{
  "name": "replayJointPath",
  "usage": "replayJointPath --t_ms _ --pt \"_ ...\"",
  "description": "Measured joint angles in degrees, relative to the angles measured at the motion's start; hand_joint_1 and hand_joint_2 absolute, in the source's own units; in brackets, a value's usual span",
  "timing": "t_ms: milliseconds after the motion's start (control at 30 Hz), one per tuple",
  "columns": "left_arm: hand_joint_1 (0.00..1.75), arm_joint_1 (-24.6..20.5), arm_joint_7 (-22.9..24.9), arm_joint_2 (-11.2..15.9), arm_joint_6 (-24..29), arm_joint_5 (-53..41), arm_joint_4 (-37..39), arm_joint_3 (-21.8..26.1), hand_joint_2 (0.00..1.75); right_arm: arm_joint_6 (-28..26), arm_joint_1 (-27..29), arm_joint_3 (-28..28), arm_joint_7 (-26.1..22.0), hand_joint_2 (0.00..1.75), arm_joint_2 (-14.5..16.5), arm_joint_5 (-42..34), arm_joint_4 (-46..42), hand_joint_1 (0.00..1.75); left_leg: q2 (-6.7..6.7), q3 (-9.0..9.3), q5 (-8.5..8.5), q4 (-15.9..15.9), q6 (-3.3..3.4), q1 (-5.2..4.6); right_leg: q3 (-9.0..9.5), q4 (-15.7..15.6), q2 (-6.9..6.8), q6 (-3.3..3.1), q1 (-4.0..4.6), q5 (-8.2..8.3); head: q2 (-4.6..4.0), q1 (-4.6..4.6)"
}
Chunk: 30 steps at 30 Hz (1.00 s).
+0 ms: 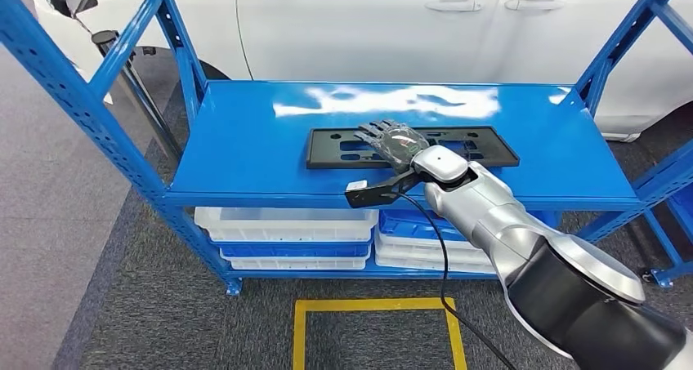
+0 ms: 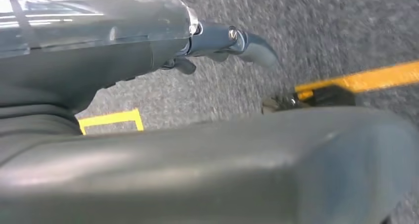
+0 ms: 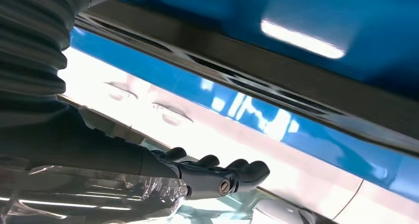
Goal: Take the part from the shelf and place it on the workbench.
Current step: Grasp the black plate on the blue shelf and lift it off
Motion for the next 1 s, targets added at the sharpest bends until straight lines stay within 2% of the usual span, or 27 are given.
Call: replayJointPath --t_ms 67,133,167,200,233,267,333,367,400,433,500,567,600,667,700,733,767,800,867,900,933,1000 --pt "0.0 0.0 0.0 0.0 0.0 0.1 0.0 0.0 0.0 0.0 -0.1 0.0 0.0 0.87 0.0 -0.1 0.0 0.0 0.02 0.11 0.32 -0.4 0.73 0.09 -0.7 1.6 -0.01 0.55 -0.18 -1.24 0.0 0.01" --pt "0.0 -0.1 0.0 0.0 0.0 0.1 0.0 0.0 0.0 0.0 -0.1 -0.1 0.0 0.0 0.0 -0.5 0.0 0.0 0.06 0.15 0.47 -0.6 1.17 0.03 -3.49 7.7 -0.01 0.87 -0.27 -4.58 0.01 0.01" --pt "0.0 -0.1 0.0 0.0 0.0 0.2 0.0 0.0 0.0 0.0 -0.1 -0.1 0.0 0.0 0.0 -0.8 0.0 0.0 0.07 0.12 0.45 -0.6 1.29 -0.04 -5.42 11.7 0.0 0.96 -0.25 -6.31 0.01 0.01" --pt "0.0 -0.1 0.0 0.0 0.0 0.2 0.0 0.0 0.0 -0.1 0.0 -0.2 -0.1 0.0 0.0 -1.0 0.0 0.0 0.06 0.12 0.43 -0.6 1.36 -0.11 -7.01 15.0 0.0 1.01 -0.25 -7.32 0.0 0.01" --pt "0.0 0.0 0.0 0.0 0.0 0.3 0.0 0.0 0.0 -0.2 0.1 -0.3 -0.1 0.0 0.0 -1.3 0.0 0.0 0.04 0.13 0.39 -0.5 1.41 -0.16 -7.76 16.4 0.0 0.98 -0.25 -7.23 -0.01 0.01" --pt "0.0 0.0 0.0 0.0 0.0 0.3 0.0 0.0 0.0 -0.3 0.1 -0.5 -0.1 0.0 0.0 -1.4 0.0 0.0 0.01 0.15 0.35 -0.4 1.4 -0.19 -7.46 15.5 0.0 0.88 -0.24 -6.1 -0.01 0.01" --pt "0.0 0.0 0.0 0.0 0.0 0.3 0.0 0.0 0.0 -0.4 -0.3 -0.8 -0.2 0.0 0.0 -1.6 0.0 0.0 -0.04 0.23 0.21 -0.3 1.26 -0.23 -4.13 8.2 0.0 0.41 -0.18 -2.07 -0.01 0.01" --pt "0.0 -0.1 0.0 0.0 0.0 0.3 0.0 0.0 0.0 -0.4 -0.6 -1.0 -0.3 0.0 0.0 -1.6 0.0 0.0 -0.06 0.19 0.12 -0.2 1.09 -0.36 -2.37 4.4 -0.01 0.15 -0.05 -0.63 -0.01 0.01" --pt "0.0 -0.1 0.0 0.0 0.0 0.3 0.0 0.0 0.0 -0.4 -0.8 -1.0 -0.3 0.0 0.0 -1.6 0.0 0.0 -0.06 0.14 0.07 -0.1 0.89 -0.44 -1.14 1.7 -0.01 -0.1 0.1 0.22 -0.01 0.01" --pt "0.0 -0.2 0.0 -0.1 0.0 0.3 0.0 0.0 0.0 -0.5 -0.9 -1.1 -0.3 0.0 0.0 -1.6 0.0 0.0 -0.06 0.08 0.05 -0.1 0.67 -0.5 -0.64 0.4 0.0 -0.32 0.27 0.35 0.0 0.01" --pt "0.0 -0.2 0.0 -0.1 0.0 0.3 0.0 0.0 0.0 -0.6 -1.0 -1.1 -0.3 0.0 0.0 -1.5 0.0 0.0 -0.05 0.1 0.07 -0.2 0.13 -0.54 -0.54 0.1 0.03 -0.79 0.32 0.4 0.01 0.0" --pt "0.0 -0.2 0.0 0.0 0.0 0.3 0.0 0.0 0.0 -0.7 -1.0 -1.1 -0.1 0.0 0.0 -1.4 0.0 0.0 0.0 -0.32 -0.9 0.9 -0.45 -0.51 -0.29 -0.3 -0.01 -1.4 0.03 0.65 0.0 0.0" --pt "0.0 -0.2 0.0 0.0 0.0 0.3 0.0 0.0 0.0 -0.7 -1.0 -1.1 0.0 0.0 0.0 -1.3 0.0 0.0 0.03 -1.19 -2.17 2.9 -0.71 -0.48 -0.16 -0.6 -0.04 -1.69 -0.15 0.77 -0.01 -0.01" --pt "0.0 -0.2 0.0 0.0 -0.2 0.3 0.0 0.0 0.0 -0.7 -1.0 -1.1 0.2 0.0 0.0 -1.1 0.0 0.0 0.08 -4.38 -5.6 9.9 -1.14 -0.26 -0.13 -0.6 -0.06 -1.99 -0.17 0.79 -0.01 -0.02" --pt "0.0 -0.2 0.0 0.0 -0.2 0.3 0.0 0.0 0.0 -0.6 -0.9 -1.1 0.3 0.0 0.0 -1.0 0.0 0.0 0.08 -6.03 -6.78 13.3 -1.29 -0.17 -0.14 -0.6 -0.06 -2.03 -0.16 0.78 -0.01 -0.02" --pt "0.0 -0.2 0.0 0.0 -0.3 0.3 0.0 0.0 0.0 -0.5 -0.8 -1.0 0.3 0.0 0.0 -0.9 0.0 0.0 0.08 -7.03 -7.02 15.2 -1.4 -0.1 -0.14 -0.5 -0.05 -2.02 -0.15 0.76 -0.01 -0.02" --pt "0.0 -0.2 0.0 0.0 -0.3 0.2 0.0 0.0 0.0 -0.5 -0.7 -1.0 0.3 0.0 0.0 -0.9 0.0 0.0 0.09 -7.03 -6.2 15.0 -1.44 -0.05 -0.13 -0.5 -0.05 -1.99 -0.15 0.74 -0.01 -0.02" --pt "0.0 -0.2 0.0 0.0 -0.3 0.2 0.0 0.0 0.0 -0.4 -0.7 -1.0 0.3 0.0 0.0 -0.8 0.0 0.0 0.1 -5.94 -4.43 12.6 -1.41 0.0 -0.1 -0.4 -0.04 -1.91 -0.16 0.68 -0.01 -0.02" --pt "0.0 -0.3 0.0 0.0 -0.3 0.2 0.0 0.0 0.0 -0.3 -0.9 -1.0 0.3 0.0 0.0 -0.8 0.0 0.0 0.14 -2.24 -0.92 4.8 -1.17 -0.03 -0.13 -0.1 -0.02 -1.54 -0.08 0.46 -0.01 -0.02" --pt "0.0 -0.4 0.0 0.0 -0.3 0.2 0.0 0.0 0.0 -0.2 -1.0 -1.0 0.4 0.0 0.0 -0.8 0.0 0.0 0.13 -0.88 -0.03 2.0 -0.93 -0.11 -0.22 0.0 -0.01 -1.27 0.02 0.39 0.0 -0.02" --pt "0.0 -0.4 0.0 0.0 -0.3 0.2 0.0 0.0 0.0 -0.2 -1.1 -1.0 0.4 0.0 0.0 -0.7 0.0 0.0 0.11 -0.2 0.18 0.5 -0.66 -0.19 -0.32 0.1 0.0 -1.0 0.11 0.38 0.0 -0.01" --pt "0.0 -0.3 0.0 0.0 -0.3 0.2 0.0 0.0 0.0 -0.2 -1.2 -1.0 0.4 0.0 0.0 -0.5 0.0 0.0 0.02 -0.14 0.15 0.0 0.02 -0.32 -0.4 0.0 -0.01 -0.35 0.16 0.53 0.0 -0.01"
